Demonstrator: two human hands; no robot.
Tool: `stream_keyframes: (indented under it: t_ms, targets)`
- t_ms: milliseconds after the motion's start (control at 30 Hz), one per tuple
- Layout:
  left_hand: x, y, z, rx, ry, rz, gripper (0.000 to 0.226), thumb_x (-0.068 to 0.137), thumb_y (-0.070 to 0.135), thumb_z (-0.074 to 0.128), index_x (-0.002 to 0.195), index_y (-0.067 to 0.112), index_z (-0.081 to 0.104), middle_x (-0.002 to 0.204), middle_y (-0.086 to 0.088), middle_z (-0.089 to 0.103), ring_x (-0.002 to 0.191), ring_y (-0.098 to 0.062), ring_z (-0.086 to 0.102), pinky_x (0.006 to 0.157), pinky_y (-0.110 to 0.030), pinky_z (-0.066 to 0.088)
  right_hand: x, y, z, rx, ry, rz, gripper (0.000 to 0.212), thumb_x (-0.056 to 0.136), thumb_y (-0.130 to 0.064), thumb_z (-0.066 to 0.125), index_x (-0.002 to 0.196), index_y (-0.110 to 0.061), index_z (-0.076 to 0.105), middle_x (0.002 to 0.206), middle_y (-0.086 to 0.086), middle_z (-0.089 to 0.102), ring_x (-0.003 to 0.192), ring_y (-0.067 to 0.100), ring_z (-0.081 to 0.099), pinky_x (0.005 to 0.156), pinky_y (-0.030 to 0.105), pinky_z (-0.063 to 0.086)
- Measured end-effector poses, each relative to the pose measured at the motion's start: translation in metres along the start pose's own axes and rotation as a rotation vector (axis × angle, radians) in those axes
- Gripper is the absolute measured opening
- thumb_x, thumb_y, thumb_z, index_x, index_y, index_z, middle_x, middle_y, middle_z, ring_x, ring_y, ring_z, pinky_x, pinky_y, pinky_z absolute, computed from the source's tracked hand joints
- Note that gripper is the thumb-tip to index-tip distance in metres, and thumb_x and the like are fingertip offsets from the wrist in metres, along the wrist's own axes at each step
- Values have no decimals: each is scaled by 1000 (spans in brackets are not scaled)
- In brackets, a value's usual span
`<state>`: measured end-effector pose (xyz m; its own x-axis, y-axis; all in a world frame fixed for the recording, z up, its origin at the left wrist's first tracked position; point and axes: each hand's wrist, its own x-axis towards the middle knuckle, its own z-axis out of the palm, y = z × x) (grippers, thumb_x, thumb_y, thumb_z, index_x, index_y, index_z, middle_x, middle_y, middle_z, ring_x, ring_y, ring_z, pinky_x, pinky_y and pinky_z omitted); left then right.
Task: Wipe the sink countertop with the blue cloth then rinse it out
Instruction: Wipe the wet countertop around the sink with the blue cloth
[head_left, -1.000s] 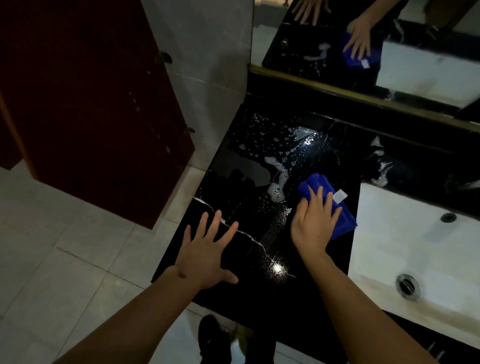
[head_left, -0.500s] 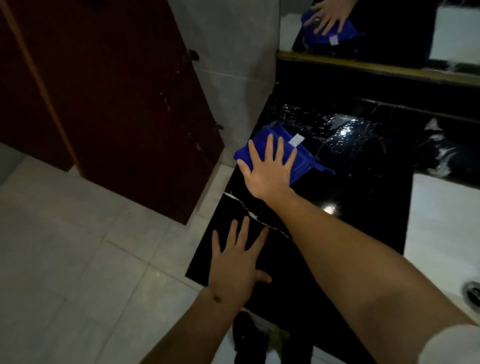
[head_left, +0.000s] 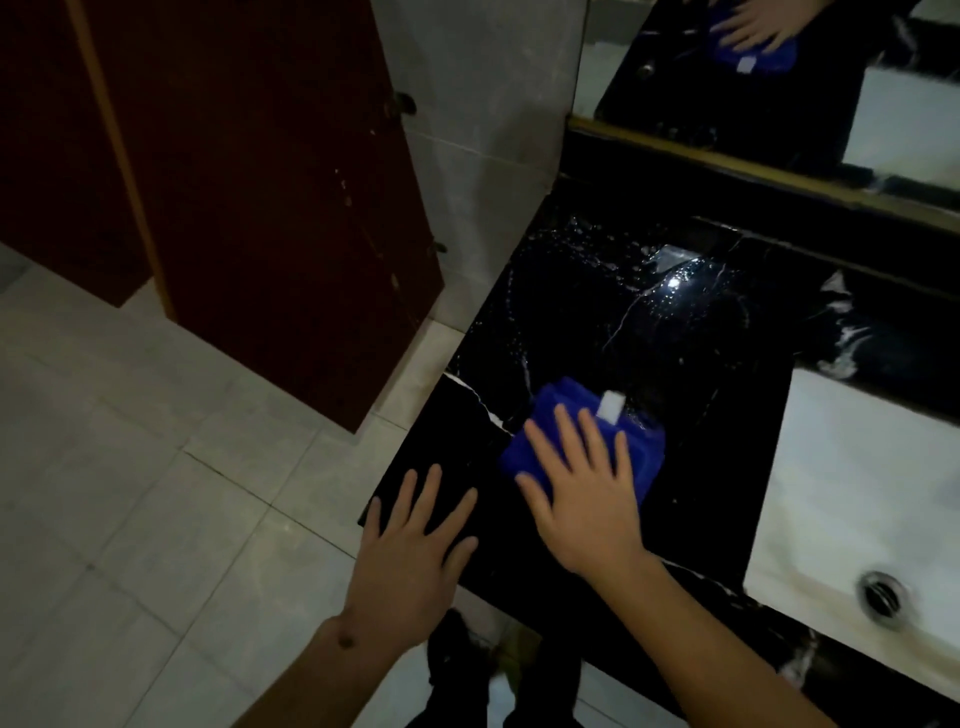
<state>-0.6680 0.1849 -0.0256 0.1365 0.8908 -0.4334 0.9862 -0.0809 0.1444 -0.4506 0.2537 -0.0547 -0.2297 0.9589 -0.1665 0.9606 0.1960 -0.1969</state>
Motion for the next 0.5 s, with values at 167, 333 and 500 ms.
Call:
stream_keyframes:
  t_ms: [167,333,500]
  targets:
    - [0,-7,-3,20,-58,43,56,102,60,6,154,45,20,166,-4,14,151,-32,11,117,-51,8,90,54,-27,9,31,251,67,96,-66,15,157,-38,19,168,1,10,155,27,2,122,57,1]
    - [3,-6,-11,-30,-25,71,64,94,68,-6,154,49,6,165,-1,-12,151,-32,-13,120,-47,-4,189,16,-38,62,-4,306,68,98,-66,11,159,-37,3,168,6,-9,153,31,-14,119,62,-10]
    - [3,0,-25,6,-124,74,69,84,71,-10,151,52,-11,159,4,-31,147,-26,-29,120,-46,-16,204,-40,-31,53,-44,153,67,99,-65,8,159,-35,4,168,6,-9,153,31,-15,118,61,-12]
